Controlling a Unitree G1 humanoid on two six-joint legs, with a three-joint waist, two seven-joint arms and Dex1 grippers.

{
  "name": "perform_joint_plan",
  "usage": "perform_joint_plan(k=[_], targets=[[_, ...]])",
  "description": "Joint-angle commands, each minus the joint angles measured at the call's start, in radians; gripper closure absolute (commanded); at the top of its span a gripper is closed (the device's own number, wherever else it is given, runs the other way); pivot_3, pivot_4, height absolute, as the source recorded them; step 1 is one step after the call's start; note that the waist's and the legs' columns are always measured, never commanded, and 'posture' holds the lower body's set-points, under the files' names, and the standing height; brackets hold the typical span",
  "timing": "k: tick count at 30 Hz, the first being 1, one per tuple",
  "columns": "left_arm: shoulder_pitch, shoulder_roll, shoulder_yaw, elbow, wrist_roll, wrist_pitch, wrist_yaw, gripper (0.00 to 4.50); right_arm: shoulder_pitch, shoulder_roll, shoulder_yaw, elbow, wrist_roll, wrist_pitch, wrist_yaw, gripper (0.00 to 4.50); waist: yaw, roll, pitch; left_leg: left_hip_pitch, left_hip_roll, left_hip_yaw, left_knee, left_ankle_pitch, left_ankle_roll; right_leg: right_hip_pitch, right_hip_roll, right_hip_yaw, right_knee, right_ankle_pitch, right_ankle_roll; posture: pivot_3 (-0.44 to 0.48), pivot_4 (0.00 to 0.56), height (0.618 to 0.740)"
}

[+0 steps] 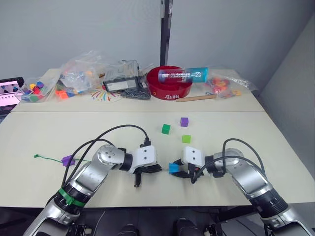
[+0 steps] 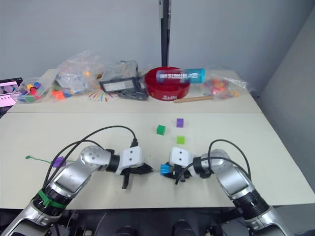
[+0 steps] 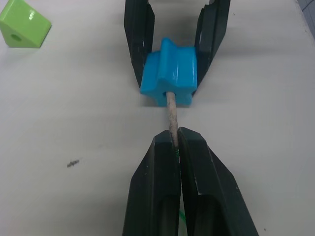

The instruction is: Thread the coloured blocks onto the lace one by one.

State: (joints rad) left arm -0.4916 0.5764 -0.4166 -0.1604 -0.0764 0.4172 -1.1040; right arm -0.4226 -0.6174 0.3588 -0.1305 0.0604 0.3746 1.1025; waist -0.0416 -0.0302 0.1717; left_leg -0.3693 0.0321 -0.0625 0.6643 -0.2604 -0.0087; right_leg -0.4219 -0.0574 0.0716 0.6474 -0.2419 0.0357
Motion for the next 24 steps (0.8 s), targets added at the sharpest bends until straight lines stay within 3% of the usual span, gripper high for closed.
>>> perform_joint_plan(k=[1, 9, 10, 18, 24], targets=[[-0.051, -0.045, -0.017, 0.002, -0.002, -0.033, -0.005, 4.5, 0.006, 0.002, 0.02, -0.026, -0.015, 0.021, -0.012, 3.22, 0.0, 0.0, 0.0, 0.0, 0.0, 0.0, 0.0, 0.0, 0.0, 0.0, 0.0, 0.0, 0.0, 0.0, 0.0, 0.0, 0.15, 0.731], [-0.05, -0.093, -0.03, 0.065, -0.012, -0.036, -0.018, 4.5, 0.006, 0.007, 0.017, -0.047, -0.013, 0.053, -0.026, 3.22, 0.001, 0.0, 0.0, 0.0, 0.0, 0.0, 0.001, 0.0, 0.0, 0.001, 0.0, 0.0, 0.0, 0.0, 0.0, 0.0, 0.15, 0.731], [-0.048, -0.085, -0.018, 0.06, -0.02, -0.034, -0.026, 3.81, 0.008, 0.005, 0.016, -0.05, -0.013, 0.055, -0.027, 3.22, 0.0, 0.0, 0.0, 0.0, 0.0, 0.0, 0.001, 0.0, 0.0, 0.001, 0.0, 0.0, 0.0, 0.0, 0.0, 0.0, 0.15, 0.731], [-0.034, 0.003, 0.071, 0.014, -0.071, -0.028, -0.068, 1.26, 0.02, -0.01, 0.014, -0.06, -0.014, 0.061, -0.03, 3.22, -0.003, 0.0, 0.0, 0.0, 0.0, 0.0, 0.001, 0.0, 0.0, 0.0, 0.0, 0.0, 0.0, 0.0, 0.0, 0.0, 0.15, 0.731], [0.028, 0.069, 0.112, 0.065, -0.076, -0.059, -0.069, 1.19, 0.014, -0.023, 0.018, -0.069, -0.015, 0.08, -0.023, 3.22, -0.001, 0.0, 0.0, 0.0, 0.0, 0.0, 0.001, 0.0, 0.0, 0.0, 0.0, 0.0, 0.0, 0.0, 0.0, 0.0, 0.15, 0.731]])
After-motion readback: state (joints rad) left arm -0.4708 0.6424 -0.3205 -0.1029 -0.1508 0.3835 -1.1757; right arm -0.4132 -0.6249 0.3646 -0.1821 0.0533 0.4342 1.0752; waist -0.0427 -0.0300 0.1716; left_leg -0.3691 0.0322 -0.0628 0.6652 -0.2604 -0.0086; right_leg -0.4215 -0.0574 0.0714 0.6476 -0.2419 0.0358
